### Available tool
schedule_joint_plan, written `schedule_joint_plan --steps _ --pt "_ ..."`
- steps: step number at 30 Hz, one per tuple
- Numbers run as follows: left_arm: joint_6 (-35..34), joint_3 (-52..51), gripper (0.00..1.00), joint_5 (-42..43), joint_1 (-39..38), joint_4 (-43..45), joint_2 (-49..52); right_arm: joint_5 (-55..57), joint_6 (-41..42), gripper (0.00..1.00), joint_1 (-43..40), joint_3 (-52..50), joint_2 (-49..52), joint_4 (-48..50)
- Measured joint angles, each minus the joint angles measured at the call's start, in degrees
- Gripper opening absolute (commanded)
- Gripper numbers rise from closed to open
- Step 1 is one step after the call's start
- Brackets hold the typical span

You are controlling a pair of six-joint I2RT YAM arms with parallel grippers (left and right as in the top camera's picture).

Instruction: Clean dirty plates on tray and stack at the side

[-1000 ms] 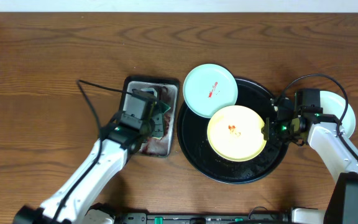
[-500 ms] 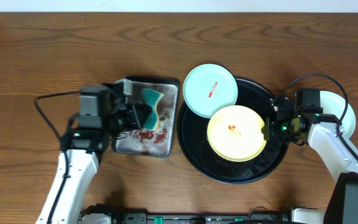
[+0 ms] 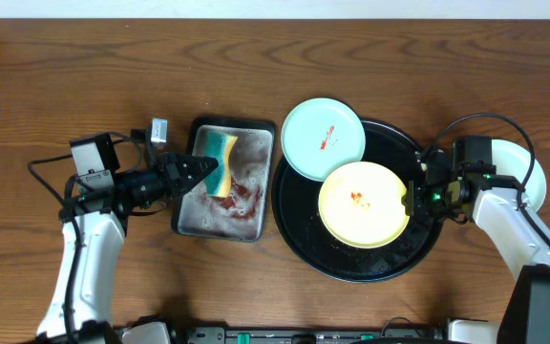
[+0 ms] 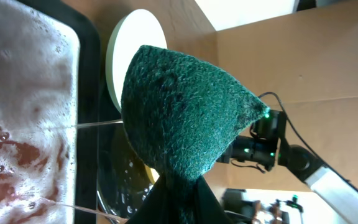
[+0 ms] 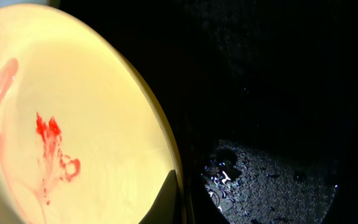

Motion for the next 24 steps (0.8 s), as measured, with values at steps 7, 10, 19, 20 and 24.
schedule_joint_plan --steps 7,10,19,20,24 --pt "0.0 0.0 0.07 2.1 0.13 0.02 4.04 0.0 -0.02 0.01 0.0 0.0 0.0 0.0" --pt "0.0 0.0 0.07 2.16 0.13 0.02 4.42 0.0 -0.02 0.01 0.0 0.0 0.0 0.0" --pt "0.0 0.0 0.07 2.32 0.13 0.11 4.42 0.0 -0.17 0.01 0.0 0.0 0.0 0.0" --pt "0.0 0.0 0.07 2.32 0.13 0.11 4.42 0.0 -0.2 0.01 0.0 0.0 0.0 0.0" --pt "0.0 0.0 0.07 2.32 0.13 0.11 4.42 0.0 -0.2 0.01 0.0 0.0 0.0 0.0"
